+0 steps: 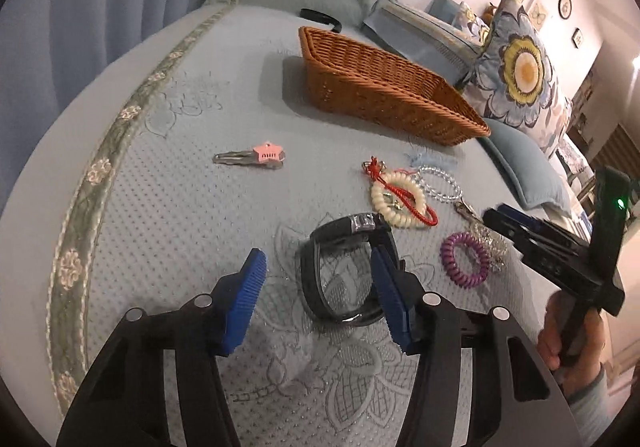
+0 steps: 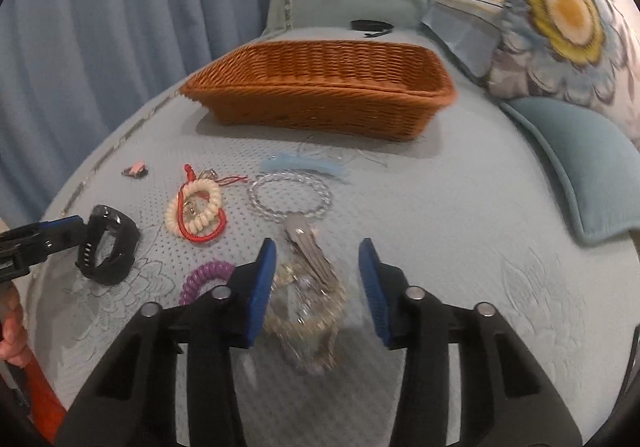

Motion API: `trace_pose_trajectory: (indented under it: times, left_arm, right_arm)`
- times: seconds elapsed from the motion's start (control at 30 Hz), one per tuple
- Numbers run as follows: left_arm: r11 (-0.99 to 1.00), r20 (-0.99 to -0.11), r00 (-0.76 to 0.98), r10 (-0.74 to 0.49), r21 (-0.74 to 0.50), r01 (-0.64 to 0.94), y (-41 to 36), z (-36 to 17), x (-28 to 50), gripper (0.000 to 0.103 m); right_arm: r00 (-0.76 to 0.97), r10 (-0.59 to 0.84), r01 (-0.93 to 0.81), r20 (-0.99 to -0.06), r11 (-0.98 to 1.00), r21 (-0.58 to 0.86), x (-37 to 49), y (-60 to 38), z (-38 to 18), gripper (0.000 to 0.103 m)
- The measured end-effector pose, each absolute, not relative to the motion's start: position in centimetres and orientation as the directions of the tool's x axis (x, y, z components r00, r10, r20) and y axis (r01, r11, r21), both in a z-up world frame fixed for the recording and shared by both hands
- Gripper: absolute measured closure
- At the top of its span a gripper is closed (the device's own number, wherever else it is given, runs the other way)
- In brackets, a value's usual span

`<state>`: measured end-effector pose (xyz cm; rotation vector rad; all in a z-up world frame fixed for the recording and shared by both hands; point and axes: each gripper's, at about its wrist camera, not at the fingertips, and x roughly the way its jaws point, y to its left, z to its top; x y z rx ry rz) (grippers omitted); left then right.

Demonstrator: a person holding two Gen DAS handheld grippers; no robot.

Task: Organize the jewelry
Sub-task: 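Grasp the black watch with the left tool while the right tool grasps the silver hair clip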

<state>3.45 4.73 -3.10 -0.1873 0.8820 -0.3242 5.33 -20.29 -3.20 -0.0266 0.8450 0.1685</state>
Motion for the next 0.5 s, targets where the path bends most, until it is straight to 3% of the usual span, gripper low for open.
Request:
trace_pose_trajectory:
  times: [0.13, 0.2, 0.23, 0.3, 0.37, 0.5]
  left_arm:
    - [0.936, -0.731, 0.585, -0.350, -0.289, 0.199, 4.0, -3.3, 3.7, 0.052]
    - [0.938, -0.747, 0.567, -0.347, -0.285, 0.198, 3.3, -3.9, 4.1, 0.063]
    - [0.942, -0.761, 0.555, -0.337, -0.274, 0.196, 3.0, -4.2, 4.2, 0.070]
    - [0.954, -0.776, 0.556, -0.298, -0.229, 0.192, 2.5, -4.4, 4.2, 0.074]
    - [0.963, -0.777, 0.568, -0.270, -0.203, 0.180, 2.6, -4.3, 4.1, 0.089]
    - [0.959, -0.763, 0.581, -0.284, -0.236, 0.160, 3.2, -4.2, 4.3, 0.096]
  right_arm:
    - [0.643, 0.154, -0.153, -0.750, 0.986, 0.071, 6.5, -19.6, -3.8, 0.065]
    - [0.629, 0.151, -0.146, -0.763, 0.986, 0.075, 7.2, -19.3, -4.3, 0.066]
    - [0.619, 0.151, -0.148, -0.771, 0.986, 0.074, 7.4, -19.1, -4.6, 0.072]
    - [0.617, 0.145, -0.146, -0.773, 0.987, 0.068, 7.5, -19.1, -4.8, 0.078]
    - [0.617, 0.164, -0.156, -0.770, 0.984, 0.085, 7.4, -19.2, -4.8, 0.084]
    - [0.641, 0.177, -0.152, -0.747, 0.983, 0.103, 6.8, -19.6, -4.3, 0.085]
